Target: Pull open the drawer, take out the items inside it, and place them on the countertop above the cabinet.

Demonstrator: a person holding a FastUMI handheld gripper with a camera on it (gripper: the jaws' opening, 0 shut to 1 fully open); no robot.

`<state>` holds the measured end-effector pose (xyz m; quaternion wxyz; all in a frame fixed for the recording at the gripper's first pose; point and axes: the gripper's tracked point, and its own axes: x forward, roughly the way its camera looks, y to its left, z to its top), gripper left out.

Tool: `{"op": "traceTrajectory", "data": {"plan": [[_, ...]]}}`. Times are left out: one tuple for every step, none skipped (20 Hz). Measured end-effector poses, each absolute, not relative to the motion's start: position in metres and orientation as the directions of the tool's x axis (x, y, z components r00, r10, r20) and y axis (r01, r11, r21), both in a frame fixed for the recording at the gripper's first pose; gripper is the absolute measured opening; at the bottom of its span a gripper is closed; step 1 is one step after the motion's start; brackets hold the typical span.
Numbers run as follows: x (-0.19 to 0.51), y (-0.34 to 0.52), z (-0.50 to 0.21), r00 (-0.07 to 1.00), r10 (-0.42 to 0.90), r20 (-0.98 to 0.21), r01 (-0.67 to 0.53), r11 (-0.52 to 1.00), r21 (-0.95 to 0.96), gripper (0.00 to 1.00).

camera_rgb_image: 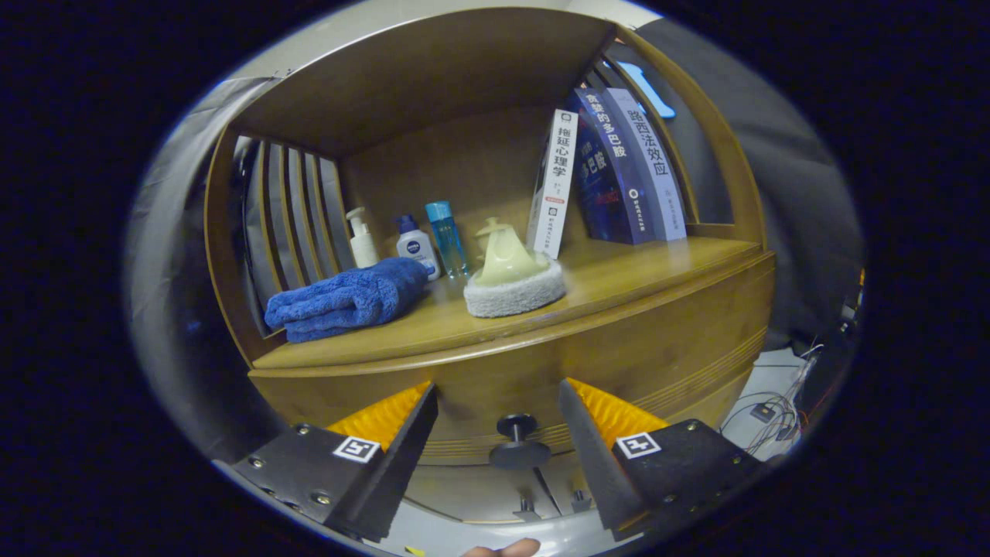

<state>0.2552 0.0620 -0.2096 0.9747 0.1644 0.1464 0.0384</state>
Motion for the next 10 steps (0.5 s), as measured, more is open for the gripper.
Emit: {"op": "traceTrajectory", "data": {"plan": [[0.255,0.062,-0.210,0.954,0.124,-0.274,-0.026,0.942,0.335,0.95],[0.255,0.062,-0.210,0.953,0.124,-0.276,-0.024,0.940,0.340,0.95],[0.254,0.062,-0.209,0.953,0.123,-0.276,-0.021,0.938,0.346,0.95],[0.254,0.063,-0.209,0.954,0.121,-0.275,-0.017,0.936,0.352,0.96],[0.251,0.062,-0.203,0.957,0.118,-0.267,-0.015,0.933,0.358,0.99],[0.248,0.060,-0.200,0.960,0.110,-0.259,-0.010,0.932,0.361,0.99],[0.243,0.058,-0.196,0.962,0.102,-0.253,-0.004,0.933,0.360,0.99],[0.238,0.055,-0.193,0.964,0.090,-0.251,0.004,0.935,0.353,0.99],[0.233,0.052,-0.189,0.966,0.081,-0.247,0.010,0.939,0.345,0.99],[0.227,0.049,-0.184,0.968,0.074,-0.239,0.011,0.942,0.335,0.99]]}}
